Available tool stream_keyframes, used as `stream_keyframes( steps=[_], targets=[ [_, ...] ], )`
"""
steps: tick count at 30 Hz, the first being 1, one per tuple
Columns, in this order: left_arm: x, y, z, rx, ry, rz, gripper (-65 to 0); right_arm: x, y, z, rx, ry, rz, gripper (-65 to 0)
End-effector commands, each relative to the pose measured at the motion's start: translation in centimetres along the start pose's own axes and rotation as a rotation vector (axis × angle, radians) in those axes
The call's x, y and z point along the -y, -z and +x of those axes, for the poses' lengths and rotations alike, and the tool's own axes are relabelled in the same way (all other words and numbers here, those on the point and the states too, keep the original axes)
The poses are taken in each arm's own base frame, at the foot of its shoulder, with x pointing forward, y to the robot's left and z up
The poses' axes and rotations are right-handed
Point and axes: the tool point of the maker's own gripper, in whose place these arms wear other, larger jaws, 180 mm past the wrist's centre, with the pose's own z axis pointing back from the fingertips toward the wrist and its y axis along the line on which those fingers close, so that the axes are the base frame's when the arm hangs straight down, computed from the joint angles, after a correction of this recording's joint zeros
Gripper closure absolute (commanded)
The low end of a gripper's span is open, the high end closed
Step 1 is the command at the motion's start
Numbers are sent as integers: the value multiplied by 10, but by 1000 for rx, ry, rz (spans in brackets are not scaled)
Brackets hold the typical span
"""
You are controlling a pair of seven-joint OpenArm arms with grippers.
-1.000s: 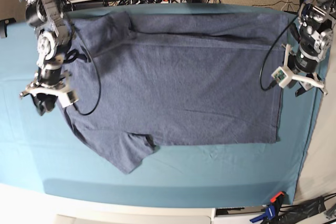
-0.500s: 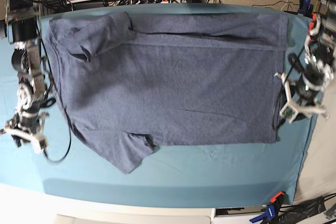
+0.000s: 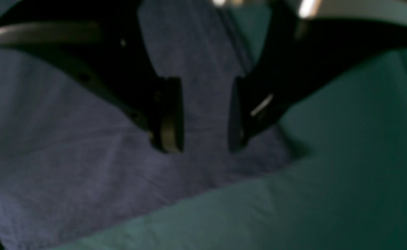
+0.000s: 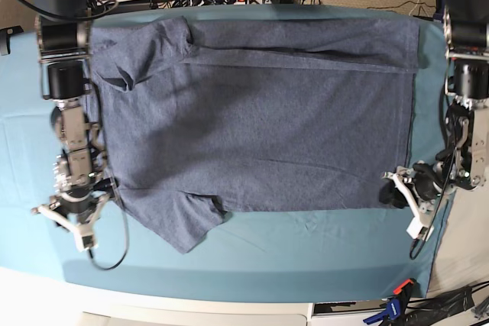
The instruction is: Fold the T-shirt properly
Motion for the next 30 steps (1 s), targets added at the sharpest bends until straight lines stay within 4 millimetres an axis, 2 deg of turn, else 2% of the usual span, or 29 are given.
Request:
stream_keyframes(
  steps=[1,7,10,15,21,25,30],
  targets=[
    [-3,-7,30,68,-9,-6,-237,14,2,19,47,9,-36,-185],
    [-7,5,37,56,-124,-38,-237,-46,9,-7,-27,-24,134,-185],
    [-19,6,40,47,-185,-21,-237,-60,7,-6,-30,4,192,-185],
    [-45,6,44,35,-299,25,-237,-64,7,7,3,18,241,-185],
    [-67,5,41,7,-422,75,-236,-67,6,21,25,31,245,-185],
    [-77,4,26,-48,-439,132,-236,-74,4,24,27,36,257,-185],
    [-78,6,4,-104,-463,138,-236,-78,3,25,28,39,263,-185]
  ],
)
